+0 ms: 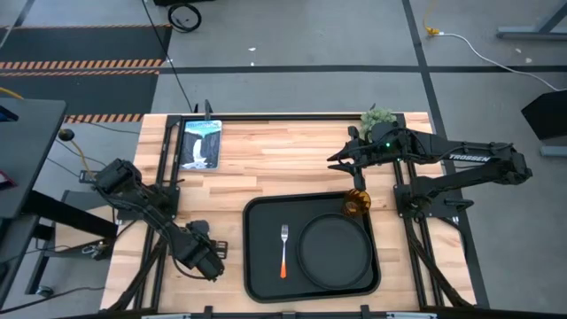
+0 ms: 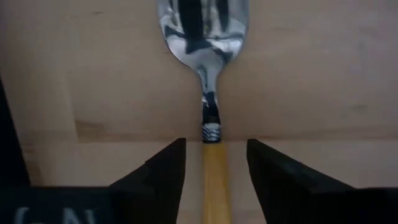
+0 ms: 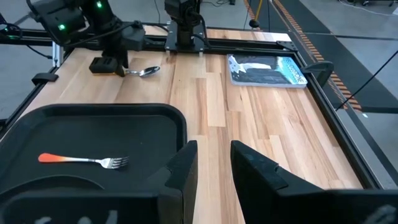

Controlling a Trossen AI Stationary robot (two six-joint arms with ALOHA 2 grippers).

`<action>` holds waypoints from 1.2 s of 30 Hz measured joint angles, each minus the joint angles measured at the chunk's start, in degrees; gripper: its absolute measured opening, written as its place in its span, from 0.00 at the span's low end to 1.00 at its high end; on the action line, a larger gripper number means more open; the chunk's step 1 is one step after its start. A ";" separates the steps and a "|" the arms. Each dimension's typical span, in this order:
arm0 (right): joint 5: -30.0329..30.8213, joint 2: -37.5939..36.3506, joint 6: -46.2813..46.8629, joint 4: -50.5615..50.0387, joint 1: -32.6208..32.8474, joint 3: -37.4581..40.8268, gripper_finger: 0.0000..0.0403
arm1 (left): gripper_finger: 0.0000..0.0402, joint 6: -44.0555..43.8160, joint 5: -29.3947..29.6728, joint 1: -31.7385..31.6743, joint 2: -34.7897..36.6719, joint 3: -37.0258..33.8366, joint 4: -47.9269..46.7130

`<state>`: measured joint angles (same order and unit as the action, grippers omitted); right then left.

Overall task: Pick and place plate/cup/fork/spoon on tray
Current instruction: Put the yellow spoon on the black serving tray to the left of the orange fork

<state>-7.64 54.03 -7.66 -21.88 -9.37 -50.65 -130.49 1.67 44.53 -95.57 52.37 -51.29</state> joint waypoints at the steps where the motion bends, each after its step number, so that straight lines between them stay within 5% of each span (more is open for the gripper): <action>1: 0.00 0.01 0.00 -0.01 0.00 -0.02 0.25 | 0.46 -0.22 0.00 0.00 0.00 -0.44 0.26; 8: 0.00 0.01 0.00 -0.03 0.00 0.00 0.25 | 0.47 -0.71 -0.42 0.00 0.00 -1.28 0.58; 30: 0.00 0.01 -0.04 0.40 -0.01 0.00 0.25 | 0.14 0.47 0.24 -0.07 -0.02 -1.26 4.68; 36: 0.00 0.01 -0.04 0.38 -0.01 0.00 0.25 | 0.14 0.58 2.07 -0.07 0.00 -1.21 4.91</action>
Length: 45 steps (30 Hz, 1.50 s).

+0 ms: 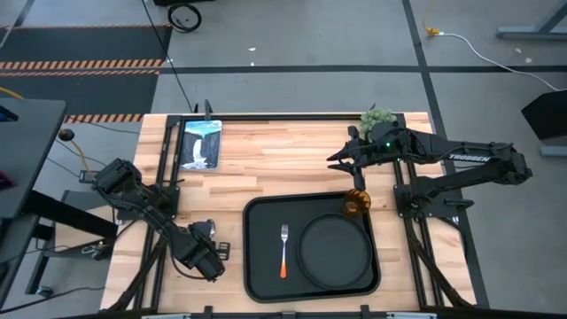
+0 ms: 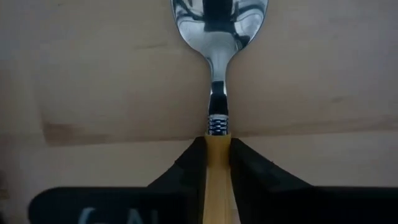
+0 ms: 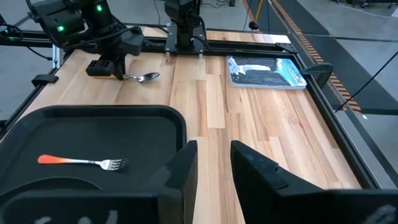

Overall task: Pick and place plate/cup/fork/spoon on tray
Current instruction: Put the yellow spoon on the black serving tray to the left of the orange fork

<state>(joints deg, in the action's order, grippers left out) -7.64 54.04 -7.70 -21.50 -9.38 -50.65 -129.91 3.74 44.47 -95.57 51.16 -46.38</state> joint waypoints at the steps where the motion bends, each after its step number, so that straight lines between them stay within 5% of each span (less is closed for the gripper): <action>1: 0.00 0.00 0.00 0.00 0.01 0.00 0.25 | 0.15 0.02 0.68 0.00 0.00 0.00 0.13; 16: 0.00 0.00 0.00 0.94 -0.01 0.00 0.25 | 0.16 1.34 8.47 -1.31 1.14 3.47 0.35; 30: 0.00 -0.01 -0.02 1.06 -0.01 0.00 0.25 | 0.16 6.11 21.98 -5.39 0.36 11.99 2.14; 36: 0.00 0.00 -0.42 1.33 -0.01 0.00 0.25 | 0.16 14.80 22.71 -8.83 -3.31 16.54 10.20; 45: -1.31 -0.02 -0.42 1.27 0.01 0.00 0.25 | 0.16 21.42 19.55 -11.64 -12.55 25.98 6.40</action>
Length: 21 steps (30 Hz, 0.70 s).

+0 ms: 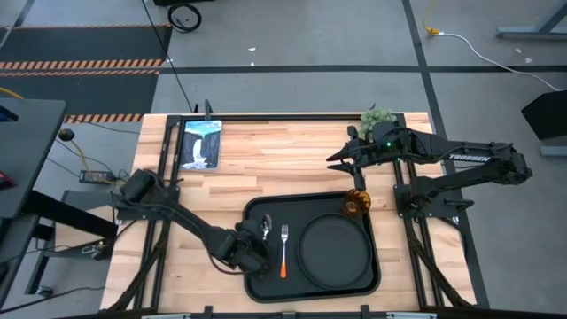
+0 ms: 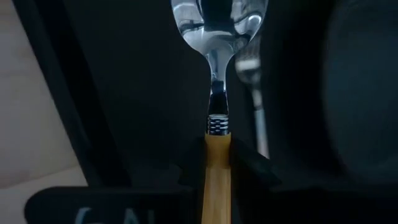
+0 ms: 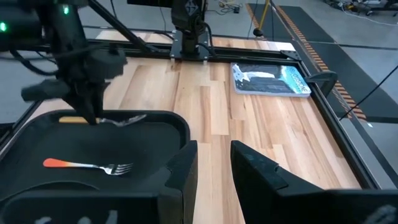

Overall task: Pick and place plate/cup/fork/spoon on tray
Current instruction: Put the yellow spoon on the black serving tray to the left of the orange fork

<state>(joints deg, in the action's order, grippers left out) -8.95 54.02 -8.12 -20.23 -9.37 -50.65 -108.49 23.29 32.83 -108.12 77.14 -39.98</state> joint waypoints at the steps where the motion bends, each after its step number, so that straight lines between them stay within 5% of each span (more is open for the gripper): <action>1: 0.02 0.02 -0.02 0.00 -0.02 0.00 0.25 | 0.16 -0.50 -0.67 -0.03 -0.88 0.18 -0.18; 21: -0.17 0.00 0.14 0.10 -0.01 0.00 0.25 | 0.16 -5.14 -3.58 -1.59 -5.29 0.18 4.98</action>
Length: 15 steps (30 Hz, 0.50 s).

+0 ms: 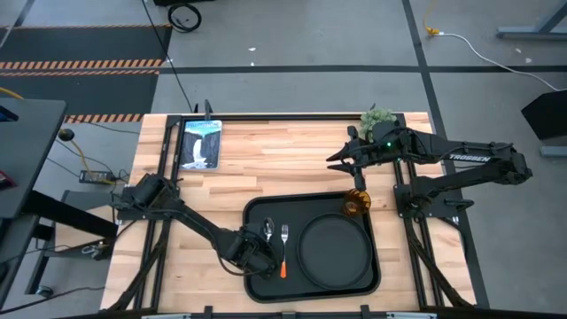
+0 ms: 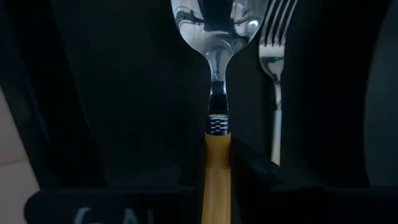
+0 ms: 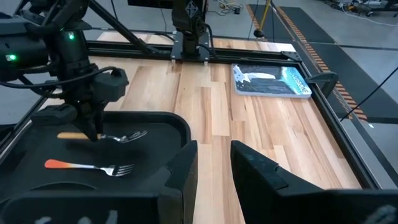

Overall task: Pick and place plate/cup/fork/spoon on tray
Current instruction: Put the yellow spoon on the black serving tray to the left of the orange fork

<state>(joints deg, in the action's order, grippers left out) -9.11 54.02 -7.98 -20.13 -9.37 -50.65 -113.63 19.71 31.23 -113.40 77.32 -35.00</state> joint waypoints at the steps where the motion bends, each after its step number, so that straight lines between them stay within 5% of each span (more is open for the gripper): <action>1: 0.01 0.00 0.00 -0.03 0.00 -0.02 0.25 | 0.16 -0.08 0.16 -0.18 0.02 0.00 0.22; 15: 0.01 0.00 -0.11 -0.06 -0.01 -0.02 0.25 | 0.17 -1.29 -3.47 -0.56 -1.96 -0.05 0.74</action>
<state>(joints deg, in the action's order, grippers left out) -9.10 54.02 -8.10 -20.19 -9.39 -50.68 -114.92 16.24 30.68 -115.36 77.26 -34.26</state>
